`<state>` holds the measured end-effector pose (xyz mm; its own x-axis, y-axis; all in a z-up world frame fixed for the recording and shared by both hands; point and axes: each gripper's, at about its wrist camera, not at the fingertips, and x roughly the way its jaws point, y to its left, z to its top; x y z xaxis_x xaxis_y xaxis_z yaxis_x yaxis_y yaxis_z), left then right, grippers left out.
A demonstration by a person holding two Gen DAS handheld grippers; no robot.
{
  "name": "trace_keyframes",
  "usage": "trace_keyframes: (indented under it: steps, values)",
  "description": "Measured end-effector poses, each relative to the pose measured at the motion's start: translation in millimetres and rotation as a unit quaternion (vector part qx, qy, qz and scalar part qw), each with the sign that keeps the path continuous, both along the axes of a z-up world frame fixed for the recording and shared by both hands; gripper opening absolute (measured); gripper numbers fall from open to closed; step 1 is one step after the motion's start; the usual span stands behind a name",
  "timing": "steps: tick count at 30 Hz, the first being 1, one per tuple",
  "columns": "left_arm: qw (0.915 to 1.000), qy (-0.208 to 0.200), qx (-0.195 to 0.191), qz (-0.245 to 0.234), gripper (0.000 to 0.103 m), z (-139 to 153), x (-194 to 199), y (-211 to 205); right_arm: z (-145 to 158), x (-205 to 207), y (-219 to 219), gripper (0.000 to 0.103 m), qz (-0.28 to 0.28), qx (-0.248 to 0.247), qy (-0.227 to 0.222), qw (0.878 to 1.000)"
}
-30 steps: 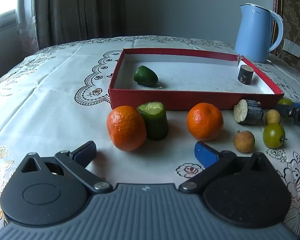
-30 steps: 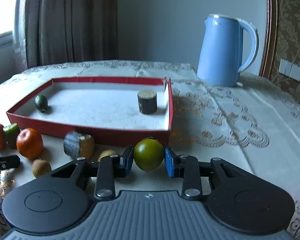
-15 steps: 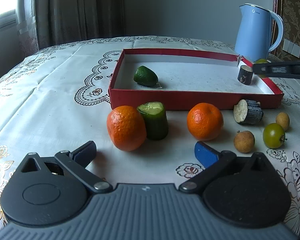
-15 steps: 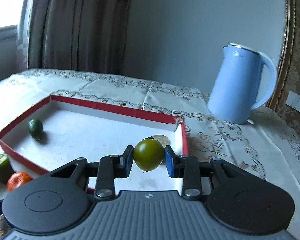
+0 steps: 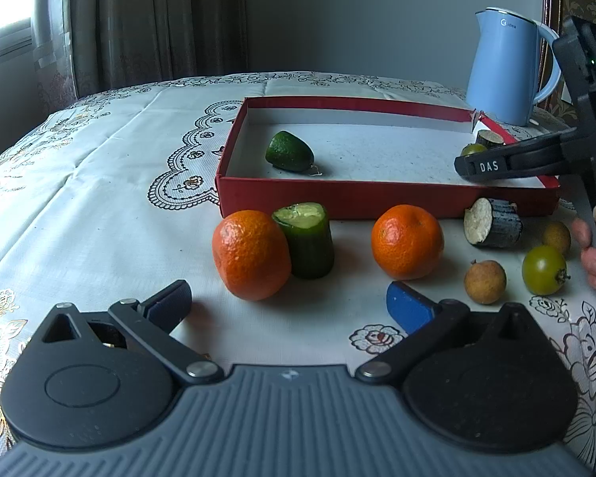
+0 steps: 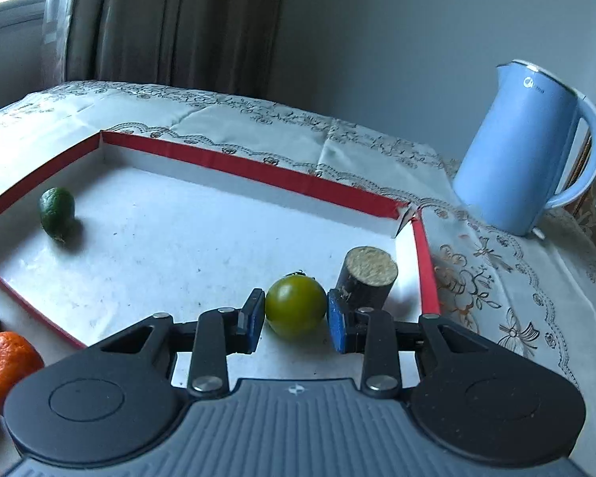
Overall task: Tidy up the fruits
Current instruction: 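Carry the fruit with the right gripper into the red tray and open, then move the left gripper to the tangerine and close on it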
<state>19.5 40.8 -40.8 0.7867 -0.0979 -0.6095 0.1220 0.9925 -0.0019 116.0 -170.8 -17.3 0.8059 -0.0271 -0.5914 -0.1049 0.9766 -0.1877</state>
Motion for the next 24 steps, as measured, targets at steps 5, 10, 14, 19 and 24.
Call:
trace_keyframes:
  steps: [5, 10, 14, 19, 24]
  values:
    - [1.0000, -0.001, -0.001, 0.000, 0.103, 0, 0, 0, 17, -15, -10, 0.076, 0.004, 0.027, -0.018, 0.999]
    - [1.0000, -0.001, 0.000, 0.000, 0.103, 0, 0, 0, 37, -73, -45, 0.080, -0.059, 0.070, -0.105, 0.990]
    - [1.0000, -0.001, 0.000, 0.000, 0.103, 0, 0, 0, 22, -92, -68, 0.087, -0.161, 0.024, -0.122, 0.979]
    - [1.0000, -0.002, 0.000, 0.000, 0.103, 0, 0, 0, 8, -92, -92, 0.087, -0.201, 0.043, -0.084, 0.975]
    - [1.0000, -0.002, -0.001, 0.000, 0.103, 0, -1, 0, -1, -99, -93, 0.087, -0.214, 0.029, -0.056, 0.975]
